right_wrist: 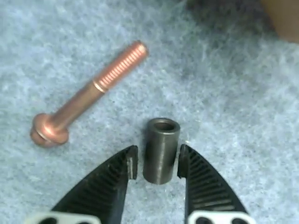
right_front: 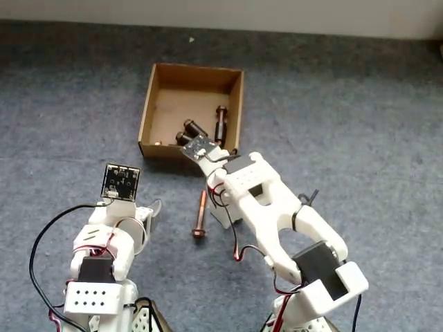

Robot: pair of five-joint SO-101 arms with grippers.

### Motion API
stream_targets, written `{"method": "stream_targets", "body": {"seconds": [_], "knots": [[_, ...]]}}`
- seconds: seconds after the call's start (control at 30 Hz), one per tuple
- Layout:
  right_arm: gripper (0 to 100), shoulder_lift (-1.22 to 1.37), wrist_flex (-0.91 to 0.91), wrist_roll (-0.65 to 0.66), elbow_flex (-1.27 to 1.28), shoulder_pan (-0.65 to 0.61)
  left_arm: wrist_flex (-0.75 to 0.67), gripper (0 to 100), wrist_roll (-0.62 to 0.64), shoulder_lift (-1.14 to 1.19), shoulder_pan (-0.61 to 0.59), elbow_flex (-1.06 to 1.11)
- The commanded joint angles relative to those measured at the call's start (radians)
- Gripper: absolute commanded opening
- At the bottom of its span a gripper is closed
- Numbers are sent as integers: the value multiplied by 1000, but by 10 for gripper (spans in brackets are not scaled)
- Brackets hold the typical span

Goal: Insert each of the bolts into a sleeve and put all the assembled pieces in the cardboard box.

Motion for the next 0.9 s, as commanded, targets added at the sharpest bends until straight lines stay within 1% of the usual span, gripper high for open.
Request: {"method": "stream_targets", "body": {"seconds": [0.0, 0.07, 0.13, 0.3, 0.47, 0.77, 0.87], "knots": [[130, 8, 7, 8, 21, -12, -20, 248, -9, -12, -15, -4], [85, 24, -7, 11, 24, -12, -20, 248, -9, -12, -15, -4], [5, 24, -18, 12, 24, -12, -20, 248, -9, -12, -15, -4], [4, -99, 58, 5, 24, -12, -20, 248, -9, -12, -15, -4], [5, -346, 128, -6, 42, -5, -21, 248, -9, -12, -15, -4], [5, -789, 131, -242, 234, 18, -17, 249, 2, -12, -53, -48], [5, -897, 71, -356, 311, 42, -15, 252, 2, -12, -51, -53]]}}
